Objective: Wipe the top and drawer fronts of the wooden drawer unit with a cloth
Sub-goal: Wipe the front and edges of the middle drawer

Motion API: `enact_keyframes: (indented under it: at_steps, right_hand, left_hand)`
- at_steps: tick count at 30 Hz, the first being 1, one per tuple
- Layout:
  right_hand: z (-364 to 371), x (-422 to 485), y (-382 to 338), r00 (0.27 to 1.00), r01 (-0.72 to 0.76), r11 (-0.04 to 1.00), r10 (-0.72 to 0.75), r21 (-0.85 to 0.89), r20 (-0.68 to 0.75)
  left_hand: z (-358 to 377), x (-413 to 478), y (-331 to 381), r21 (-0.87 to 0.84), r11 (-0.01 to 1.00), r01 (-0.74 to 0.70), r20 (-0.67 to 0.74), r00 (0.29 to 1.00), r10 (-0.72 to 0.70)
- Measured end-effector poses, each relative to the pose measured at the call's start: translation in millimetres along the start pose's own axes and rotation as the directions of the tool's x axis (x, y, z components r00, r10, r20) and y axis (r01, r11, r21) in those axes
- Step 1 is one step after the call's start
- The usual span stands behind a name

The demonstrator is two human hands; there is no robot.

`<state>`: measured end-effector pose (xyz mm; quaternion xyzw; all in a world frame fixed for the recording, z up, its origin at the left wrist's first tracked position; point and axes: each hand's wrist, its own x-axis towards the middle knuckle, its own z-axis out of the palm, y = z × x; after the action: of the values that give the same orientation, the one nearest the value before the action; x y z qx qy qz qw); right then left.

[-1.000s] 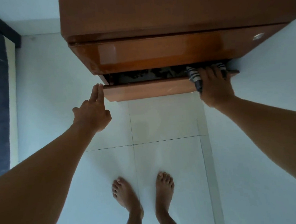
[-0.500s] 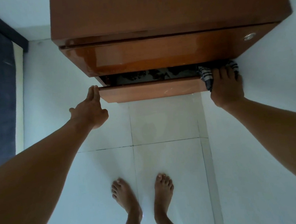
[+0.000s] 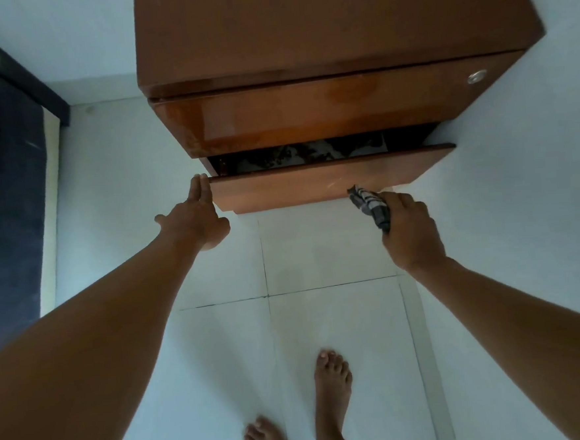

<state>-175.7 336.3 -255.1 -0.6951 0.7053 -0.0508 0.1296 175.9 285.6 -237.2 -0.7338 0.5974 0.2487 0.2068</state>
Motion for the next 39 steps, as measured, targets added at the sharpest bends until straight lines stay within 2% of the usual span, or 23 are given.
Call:
enact_keyframes:
  at_steps: [4,8,11,15,18,22,27,30,35,39]
  right_hand:
    - [-7.6,-17.7,-34.2,0.998,0.057,0.996,-0.055,0.069,-0.038]
    - [-22.4,-14.9,-68.7,0.980,0.157,0.981,-0.139,0.117,-0.144]
    - [-23.3,6.8,-95.9,0.957,0.215,0.963,-0.175,0.160,-0.232]
    - [-3.0,32.3,-131.5,0.910,0.314,0.944,-0.267,0.105,-0.318]
    - [26.0,39.9,-153.3,0.869,0.373,0.921,-0.302,0.115,-0.393]
    - [61.3,44.6,-169.4,0.786,0.463,0.884,-0.372,0.071,-0.494]
    - [118.9,41.3,-176.9,0.688,0.491,0.871,-0.404,-0.024,-0.603]
    - [167.0,42.8,-170.5,0.635,0.473,0.871,-0.443,-0.135,-0.632]
    - [219.0,66.5,-168.9,0.697,0.403,0.889,-0.451,-0.216,-0.557]
    - [230.2,84.0,-169.1,0.665,0.384,0.900,-0.425,-0.208,-0.613]
  left_hand:
    - [-13.2,-2.0,-8.0,0.008,0.998,-0.058,0.049,0.997,0.057]
    - [-27.1,-1.0,-17.0,0.005,0.990,-0.140,0.070,0.988,0.139]
    - [-30.0,0.1,-16.2,0.014,0.990,-0.142,0.009,0.990,0.142]
    - [-17.1,6.8,-22.4,0.034,0.974,-0.225,-0.146,0.963,0.228]
    - [10.3,13.6,-35.2,-0.078,0.941,-0.330,-0.339,0.896,0.286]
    - [36.2,23.1,-46.3,-0.223,0.871,-0.439,-0.560,0.789,0.254]
    - [48.2,40.5,-55.9,-0.190,0.867,-0.461,-0.676,0.702,0.226]
    - [66.4,46.1,-51.5,-0.157,0.819,-0.551,-0.769,0.589,0.249]
    - [92.6,61.3,-38.3,-0.080,0.732,-0.676,-0.889,0.381,0.255]
    - [102.6,73.9,-26.6,-0.107,0.748,-0.655,-0.925,0.341,0.166]
